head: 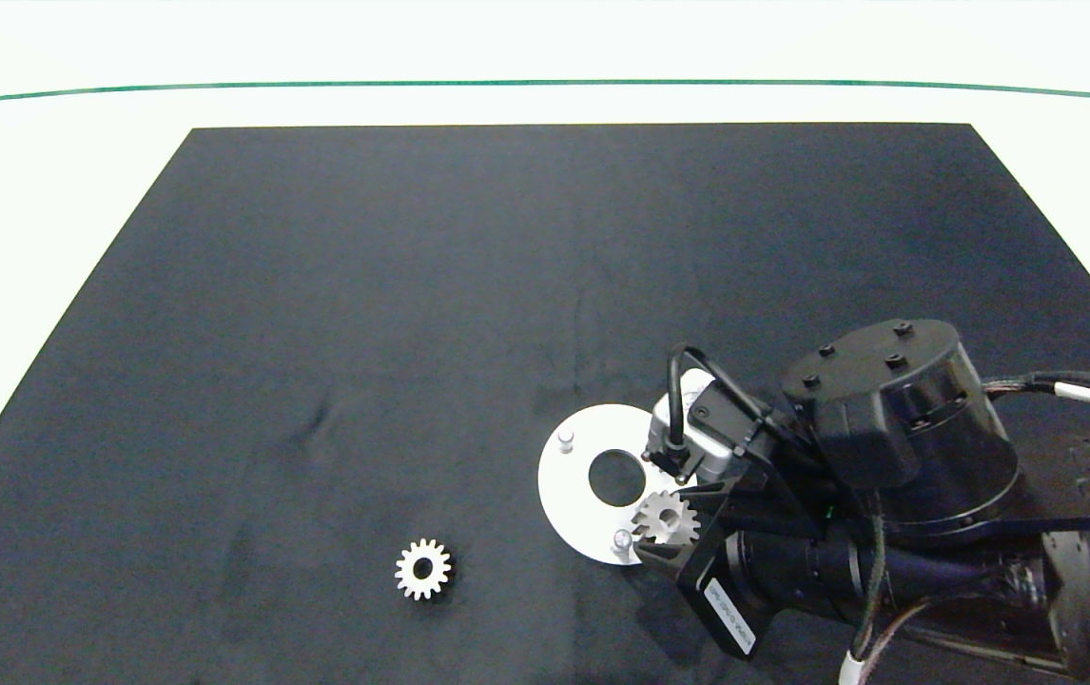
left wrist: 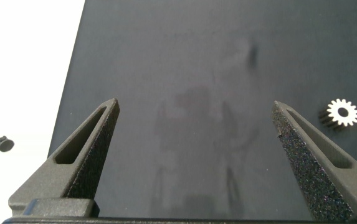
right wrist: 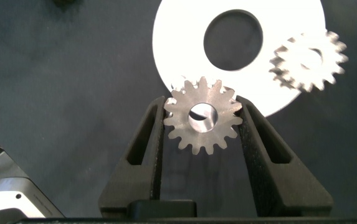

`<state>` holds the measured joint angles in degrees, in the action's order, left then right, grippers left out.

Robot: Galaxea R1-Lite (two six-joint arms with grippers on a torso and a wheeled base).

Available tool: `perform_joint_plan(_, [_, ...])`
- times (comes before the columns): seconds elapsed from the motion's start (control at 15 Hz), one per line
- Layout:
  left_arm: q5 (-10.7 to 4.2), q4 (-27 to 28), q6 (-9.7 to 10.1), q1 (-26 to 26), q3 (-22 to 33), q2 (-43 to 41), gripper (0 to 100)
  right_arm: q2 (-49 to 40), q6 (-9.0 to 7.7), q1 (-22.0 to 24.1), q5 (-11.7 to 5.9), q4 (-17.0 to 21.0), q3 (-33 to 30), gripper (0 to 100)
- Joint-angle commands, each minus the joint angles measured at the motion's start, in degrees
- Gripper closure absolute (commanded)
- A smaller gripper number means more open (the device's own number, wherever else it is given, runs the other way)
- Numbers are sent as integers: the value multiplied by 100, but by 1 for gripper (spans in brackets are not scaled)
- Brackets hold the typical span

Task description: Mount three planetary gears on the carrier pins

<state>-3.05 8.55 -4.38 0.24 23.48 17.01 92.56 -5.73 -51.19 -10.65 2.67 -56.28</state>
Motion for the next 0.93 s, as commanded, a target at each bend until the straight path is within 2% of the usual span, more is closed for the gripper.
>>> perform_joint_plan(0.07, [-3, 7, -2, -7, -28, -13, 0, 280, -7, -119, -51, -12, -49, 75])
perform_joint_plan(0.13, [-3, 7, -2, -7, -28, -13, 0, 341, -7, -146, -156, -21, -58, 75])
perform_joint_plan(0.4, [-3, 7, -2, -7, -54, -31, 0, 438, -16, -172, -262, -38, -93, 75])
perform_joint_plan(0.93, [-3, 7, -2, -7, -89, -92, 0, 640, -16, -225, -350, -100, -339, 75])
